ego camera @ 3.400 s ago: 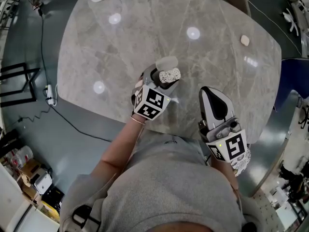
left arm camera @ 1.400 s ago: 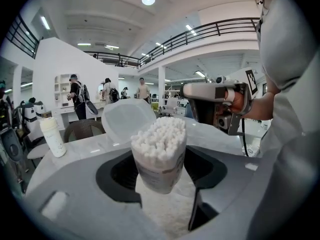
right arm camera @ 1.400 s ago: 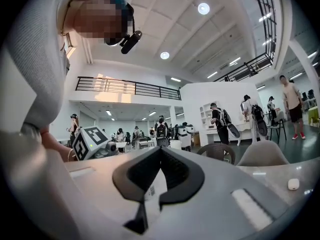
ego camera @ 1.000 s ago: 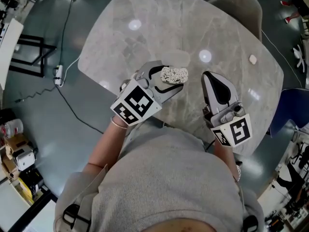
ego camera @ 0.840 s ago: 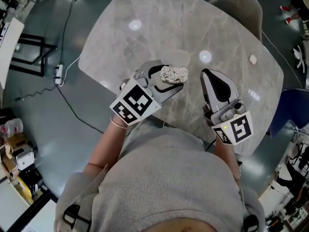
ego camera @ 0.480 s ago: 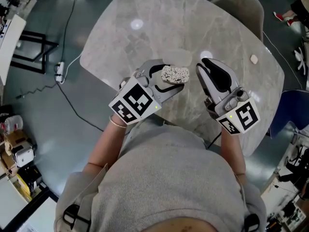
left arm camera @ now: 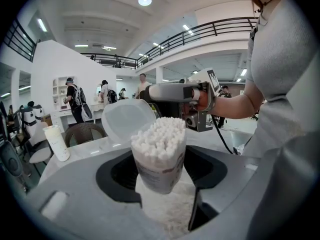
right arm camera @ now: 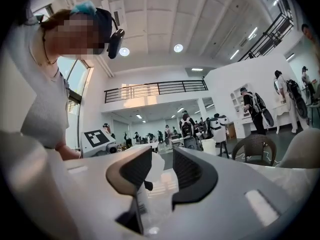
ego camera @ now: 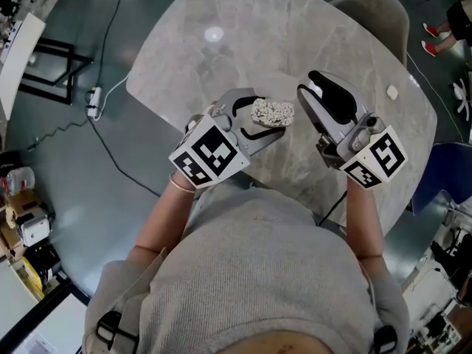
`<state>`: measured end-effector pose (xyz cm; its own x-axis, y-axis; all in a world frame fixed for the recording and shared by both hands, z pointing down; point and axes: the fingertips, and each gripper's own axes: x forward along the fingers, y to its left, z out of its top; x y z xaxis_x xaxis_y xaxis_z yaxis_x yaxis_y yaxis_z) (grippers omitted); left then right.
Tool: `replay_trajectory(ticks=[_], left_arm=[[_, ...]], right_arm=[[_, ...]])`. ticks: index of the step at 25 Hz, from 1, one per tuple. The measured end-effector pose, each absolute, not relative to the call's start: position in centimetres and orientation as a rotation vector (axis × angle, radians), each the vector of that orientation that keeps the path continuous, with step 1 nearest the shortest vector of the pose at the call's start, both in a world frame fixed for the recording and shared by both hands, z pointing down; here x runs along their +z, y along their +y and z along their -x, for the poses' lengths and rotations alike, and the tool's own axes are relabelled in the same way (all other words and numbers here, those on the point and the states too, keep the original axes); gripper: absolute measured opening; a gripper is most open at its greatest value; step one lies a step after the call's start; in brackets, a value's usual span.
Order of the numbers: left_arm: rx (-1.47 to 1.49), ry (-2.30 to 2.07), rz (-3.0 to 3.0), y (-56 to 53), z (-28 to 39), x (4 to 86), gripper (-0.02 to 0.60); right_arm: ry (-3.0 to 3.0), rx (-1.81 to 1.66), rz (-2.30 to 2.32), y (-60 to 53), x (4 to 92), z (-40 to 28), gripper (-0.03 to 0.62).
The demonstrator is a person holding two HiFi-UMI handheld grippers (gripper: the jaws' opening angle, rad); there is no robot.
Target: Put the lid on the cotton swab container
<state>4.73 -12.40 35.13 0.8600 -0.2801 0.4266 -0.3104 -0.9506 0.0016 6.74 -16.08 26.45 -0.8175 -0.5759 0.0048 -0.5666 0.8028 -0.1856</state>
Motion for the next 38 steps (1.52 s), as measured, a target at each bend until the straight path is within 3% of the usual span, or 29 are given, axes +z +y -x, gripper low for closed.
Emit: replay_trajectory(ticks=[17, 38], left_arm=[[0.713, -0.461, -2.987, -11.4, -4.7, 35.2, 0.275], [0.694, -0.501, -2.978, -11.1, -4.1, 34.7, 0.275]], right_arm=[[2.996, -0.495, 0.585, -15.9, 27.1, -4.4, 0.104], [2.967, -0.442, 0.454, -14.4, 25.9, -3.4, 0.083]])
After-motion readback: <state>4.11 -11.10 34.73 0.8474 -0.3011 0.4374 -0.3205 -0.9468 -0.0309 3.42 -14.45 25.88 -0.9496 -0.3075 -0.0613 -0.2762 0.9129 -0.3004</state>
